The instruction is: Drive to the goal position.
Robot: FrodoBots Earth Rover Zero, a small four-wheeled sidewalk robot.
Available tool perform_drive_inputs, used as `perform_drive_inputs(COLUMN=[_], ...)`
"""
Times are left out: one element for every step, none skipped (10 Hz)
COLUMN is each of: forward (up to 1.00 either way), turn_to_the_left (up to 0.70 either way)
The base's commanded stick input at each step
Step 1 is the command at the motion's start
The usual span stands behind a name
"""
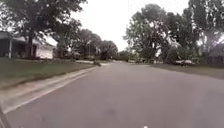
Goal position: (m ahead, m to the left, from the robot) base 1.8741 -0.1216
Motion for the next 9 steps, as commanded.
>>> perform_drive_inputs(forward=[0.70, 0.70, 0.70, 0.70, 0.70, 0.70, 0.70, 0.70, 0.70], turn_to_the_left=[0.00, 0.00, 0.00, 0.00, 0.00, 0.00, 0.00, 0.00, 0.00])
